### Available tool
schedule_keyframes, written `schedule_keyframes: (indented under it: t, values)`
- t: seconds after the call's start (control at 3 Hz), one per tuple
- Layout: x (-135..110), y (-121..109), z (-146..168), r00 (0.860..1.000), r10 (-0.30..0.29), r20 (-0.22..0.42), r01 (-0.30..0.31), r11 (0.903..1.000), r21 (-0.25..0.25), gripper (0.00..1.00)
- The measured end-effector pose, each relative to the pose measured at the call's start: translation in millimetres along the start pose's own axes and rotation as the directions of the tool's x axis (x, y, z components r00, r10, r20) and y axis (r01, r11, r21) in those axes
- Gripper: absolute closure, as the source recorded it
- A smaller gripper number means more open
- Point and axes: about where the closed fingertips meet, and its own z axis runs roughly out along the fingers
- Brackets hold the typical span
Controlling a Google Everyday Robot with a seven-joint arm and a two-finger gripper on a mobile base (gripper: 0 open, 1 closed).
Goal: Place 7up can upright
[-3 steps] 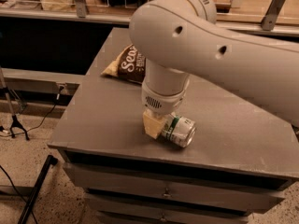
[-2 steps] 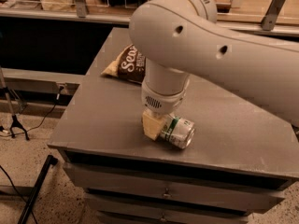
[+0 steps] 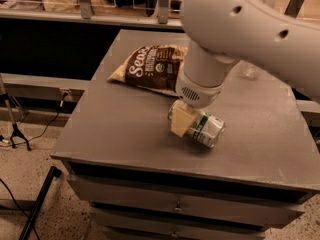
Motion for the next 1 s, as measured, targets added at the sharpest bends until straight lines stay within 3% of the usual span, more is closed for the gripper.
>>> schedule_keyframes:
  t: [0.67, 1.0]
  values:
    - [19, -54, -41, 0.988, -0.025, 0.153, 0.02, 0.9992, 0.036, 1.0]
    - [20, -69, -57, 0.973, -0.055, 0.224, 0.043, 0.9973, 0.06, 1.0]
